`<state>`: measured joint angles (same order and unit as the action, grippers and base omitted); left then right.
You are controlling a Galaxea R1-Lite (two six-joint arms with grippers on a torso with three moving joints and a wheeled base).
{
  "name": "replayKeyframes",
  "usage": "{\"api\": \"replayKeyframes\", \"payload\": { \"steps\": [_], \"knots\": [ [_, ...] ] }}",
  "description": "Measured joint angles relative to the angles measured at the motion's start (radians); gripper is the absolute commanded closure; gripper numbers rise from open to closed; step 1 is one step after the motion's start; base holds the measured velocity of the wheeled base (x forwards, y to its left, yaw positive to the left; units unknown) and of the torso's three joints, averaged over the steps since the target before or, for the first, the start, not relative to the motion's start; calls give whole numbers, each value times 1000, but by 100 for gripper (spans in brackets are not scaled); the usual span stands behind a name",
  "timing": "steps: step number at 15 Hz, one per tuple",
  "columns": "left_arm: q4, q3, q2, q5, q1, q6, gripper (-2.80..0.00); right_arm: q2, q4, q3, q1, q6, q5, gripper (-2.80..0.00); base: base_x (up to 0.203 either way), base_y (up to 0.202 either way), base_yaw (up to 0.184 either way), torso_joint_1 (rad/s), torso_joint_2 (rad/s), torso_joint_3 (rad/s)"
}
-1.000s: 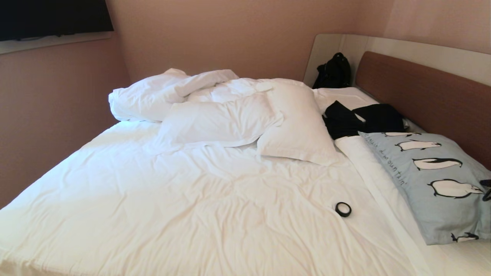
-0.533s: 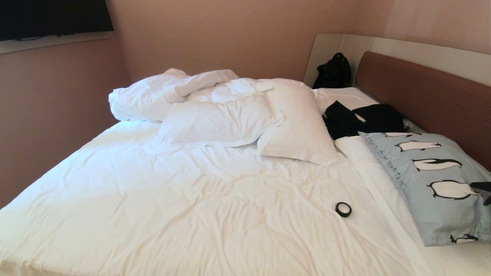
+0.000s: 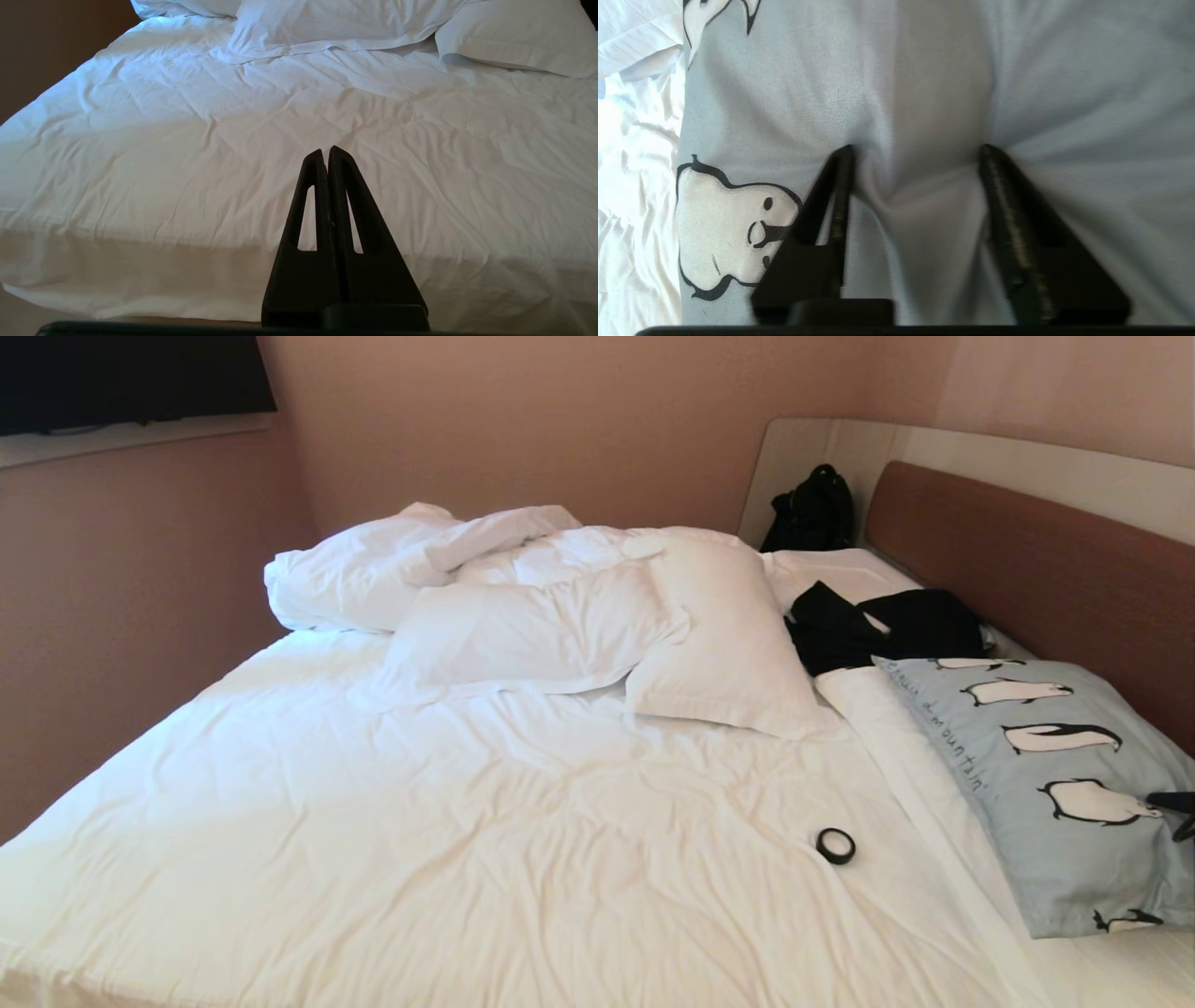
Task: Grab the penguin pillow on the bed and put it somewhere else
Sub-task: Place the pillow at the bedside
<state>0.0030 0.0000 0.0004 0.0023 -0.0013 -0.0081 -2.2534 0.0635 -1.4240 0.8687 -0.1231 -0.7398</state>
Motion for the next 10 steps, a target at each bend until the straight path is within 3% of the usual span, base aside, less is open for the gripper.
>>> {"api": "replayKeyframes", "payload": {
  "steps": [5, 10],
  "knots": [
    [0, 0, 0, 0, 0, 0, 0, 6, -1, -23, 4, 45, -1, 0, 0, 0, 0, 0, 0, 0],
    [0, 0, 0, 1, -1, 0, 0, 11, -1, -93, 4, 173, 4, 0, 0, 0, 0, 0, 0, 0]
  ]
}}
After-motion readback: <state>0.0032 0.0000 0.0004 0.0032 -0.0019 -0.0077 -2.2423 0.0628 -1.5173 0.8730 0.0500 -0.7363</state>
